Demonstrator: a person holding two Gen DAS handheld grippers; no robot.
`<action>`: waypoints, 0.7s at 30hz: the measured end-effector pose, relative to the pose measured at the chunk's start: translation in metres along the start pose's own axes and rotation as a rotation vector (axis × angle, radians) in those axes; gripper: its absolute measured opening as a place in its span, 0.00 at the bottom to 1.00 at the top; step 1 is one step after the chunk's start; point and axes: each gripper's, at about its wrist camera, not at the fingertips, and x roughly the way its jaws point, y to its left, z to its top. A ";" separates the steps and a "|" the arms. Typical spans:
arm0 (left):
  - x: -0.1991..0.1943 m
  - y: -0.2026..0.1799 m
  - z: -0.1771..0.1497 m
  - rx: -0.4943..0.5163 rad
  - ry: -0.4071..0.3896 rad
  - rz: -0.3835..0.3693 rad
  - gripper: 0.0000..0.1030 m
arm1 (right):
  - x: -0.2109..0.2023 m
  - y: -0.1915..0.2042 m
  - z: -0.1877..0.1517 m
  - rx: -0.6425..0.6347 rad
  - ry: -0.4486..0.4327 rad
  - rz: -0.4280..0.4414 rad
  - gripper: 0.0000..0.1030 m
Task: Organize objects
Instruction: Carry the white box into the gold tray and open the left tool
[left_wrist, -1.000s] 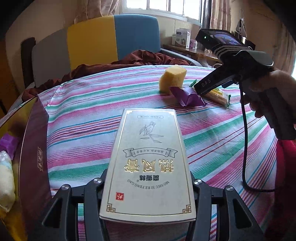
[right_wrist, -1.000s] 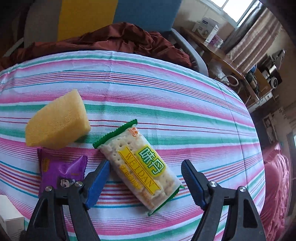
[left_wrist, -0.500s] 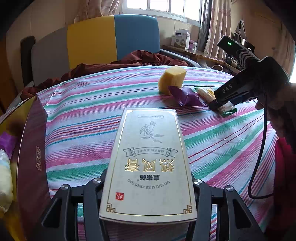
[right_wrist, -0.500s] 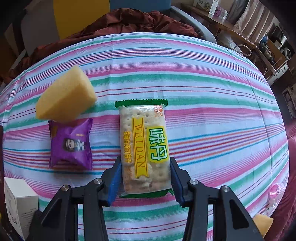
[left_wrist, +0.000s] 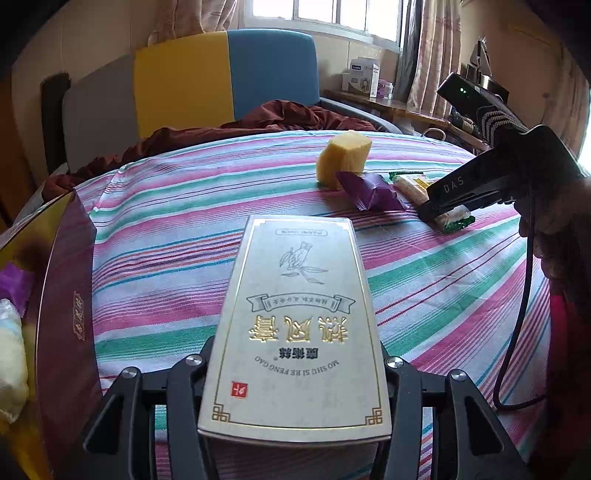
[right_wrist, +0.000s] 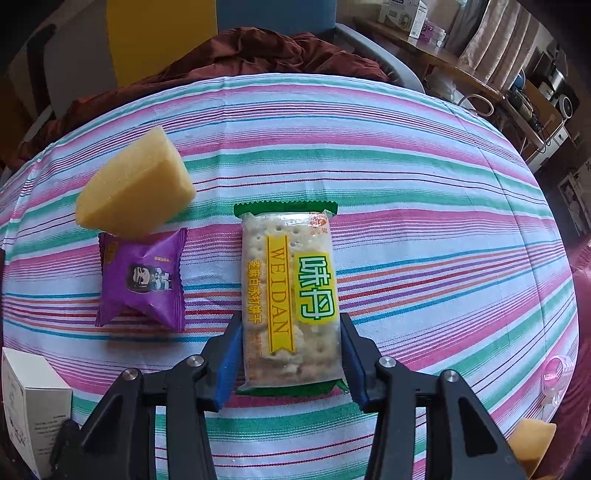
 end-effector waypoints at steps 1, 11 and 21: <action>-0.001 -0.002 0.000 0.001 0.000 0.001 0.51 | 0.000 0.000 0.000 -0.004 -0.001 -0.001 0.47; -0.003 -0.003 -0.003 0.009 -0.002 0.009 0.51 | -0.005 0.011 -0.013 -0.041 -0.011 -0.009 0.47; -0.003 -0.006 -0.002 0.013 -0.003 0.022 0.50 | 0.000 0.007 -0.002 -0.041 -0.011 -0.006 0.47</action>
